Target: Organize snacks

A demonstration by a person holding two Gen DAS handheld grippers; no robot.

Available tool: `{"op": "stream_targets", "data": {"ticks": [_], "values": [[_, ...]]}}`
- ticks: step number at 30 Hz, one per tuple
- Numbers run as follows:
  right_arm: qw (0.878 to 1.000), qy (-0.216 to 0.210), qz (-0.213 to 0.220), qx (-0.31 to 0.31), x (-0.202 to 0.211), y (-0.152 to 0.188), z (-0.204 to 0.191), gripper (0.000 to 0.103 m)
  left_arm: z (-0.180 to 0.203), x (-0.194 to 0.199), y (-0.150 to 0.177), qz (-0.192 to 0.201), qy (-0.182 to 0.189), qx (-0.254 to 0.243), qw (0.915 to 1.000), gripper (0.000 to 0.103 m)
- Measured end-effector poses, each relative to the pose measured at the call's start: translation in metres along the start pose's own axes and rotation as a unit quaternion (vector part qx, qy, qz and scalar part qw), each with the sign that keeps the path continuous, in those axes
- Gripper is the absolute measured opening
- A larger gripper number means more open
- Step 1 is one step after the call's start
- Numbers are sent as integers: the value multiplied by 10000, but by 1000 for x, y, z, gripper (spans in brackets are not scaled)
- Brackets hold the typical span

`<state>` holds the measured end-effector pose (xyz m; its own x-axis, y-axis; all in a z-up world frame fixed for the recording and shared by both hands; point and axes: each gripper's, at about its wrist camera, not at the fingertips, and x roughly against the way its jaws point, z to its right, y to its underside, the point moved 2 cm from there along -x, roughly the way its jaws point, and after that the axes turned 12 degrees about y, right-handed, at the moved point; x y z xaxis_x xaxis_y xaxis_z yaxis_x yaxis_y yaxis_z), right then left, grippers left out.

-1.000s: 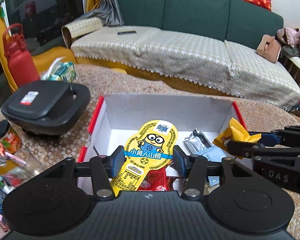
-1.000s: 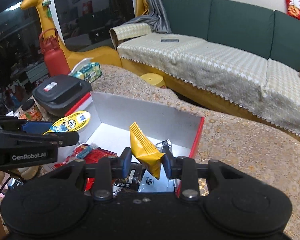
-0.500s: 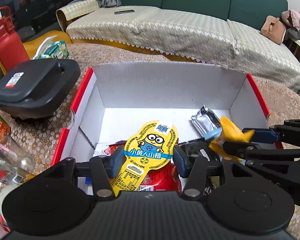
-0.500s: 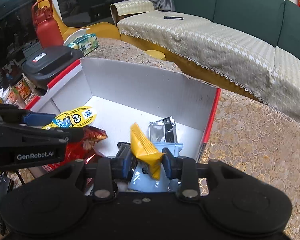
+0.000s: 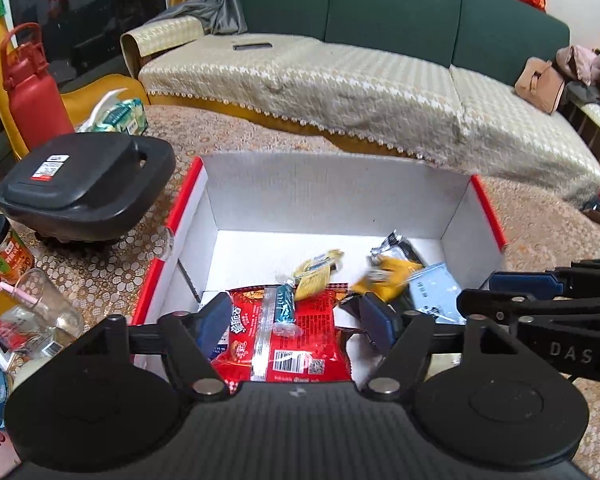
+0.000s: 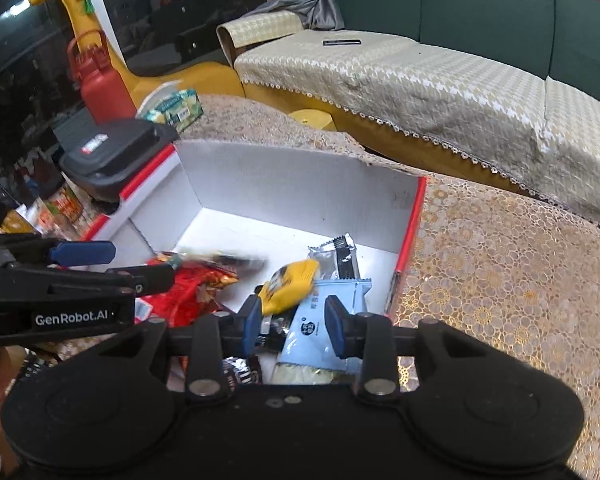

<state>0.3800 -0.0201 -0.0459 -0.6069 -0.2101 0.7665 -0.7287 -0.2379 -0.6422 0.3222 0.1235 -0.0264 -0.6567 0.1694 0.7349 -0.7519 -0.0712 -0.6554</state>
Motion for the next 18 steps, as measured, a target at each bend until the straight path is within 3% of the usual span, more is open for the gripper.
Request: {"op": "stream_targets", "data": {"ticks": [9, 12, 14, 18], "values": [[9994, -152, 257, -157, 45, 7, 9, 38, 18, 46, 12, 355, 83, -177, 9992, 81], [9990, -215, 361, -116, 60, 10, 9, 46, 26, 62, 17, 473, 113, -274, 9984, 82], [9987, -202, 453, -80, 70, 13, 9, 56, 31, 71, 20, 555, 146, -287, 9979, 83], [9980, -265, 544, -185, 87, 19, 13, 61, 40, 91, 27, 692, 216, -305, 9969, 84]]}}
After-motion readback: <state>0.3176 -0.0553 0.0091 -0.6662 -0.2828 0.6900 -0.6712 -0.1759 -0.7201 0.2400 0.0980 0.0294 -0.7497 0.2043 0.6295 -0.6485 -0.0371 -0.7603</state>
